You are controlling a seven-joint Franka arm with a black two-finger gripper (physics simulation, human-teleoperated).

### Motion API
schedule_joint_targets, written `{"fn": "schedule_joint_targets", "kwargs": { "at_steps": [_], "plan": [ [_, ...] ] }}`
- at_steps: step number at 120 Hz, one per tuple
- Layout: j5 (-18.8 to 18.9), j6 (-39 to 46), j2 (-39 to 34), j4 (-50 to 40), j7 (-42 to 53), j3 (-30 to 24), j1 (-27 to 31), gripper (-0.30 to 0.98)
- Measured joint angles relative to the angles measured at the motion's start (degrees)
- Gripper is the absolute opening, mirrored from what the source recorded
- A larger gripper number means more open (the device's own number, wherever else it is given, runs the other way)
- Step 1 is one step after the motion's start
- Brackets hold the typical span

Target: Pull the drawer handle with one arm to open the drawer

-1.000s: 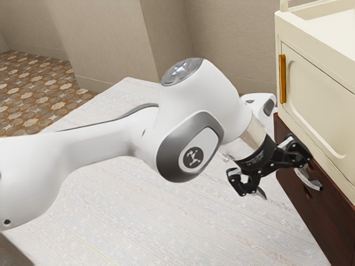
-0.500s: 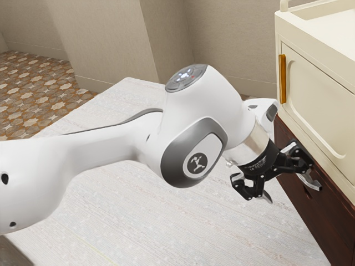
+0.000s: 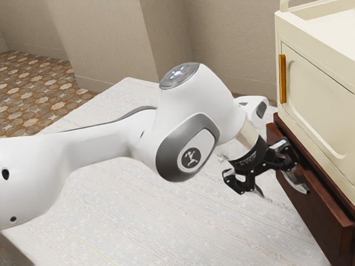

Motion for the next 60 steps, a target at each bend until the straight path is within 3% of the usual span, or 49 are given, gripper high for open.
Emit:
{"fn": "schedule_joint_targets", "kwargs": {
  "at_steps": [60],
  "plan": [
    [0.1,-3.4,-2.7,-2.0,1.5,1.2,-0.1,0.48]
  ]
}}
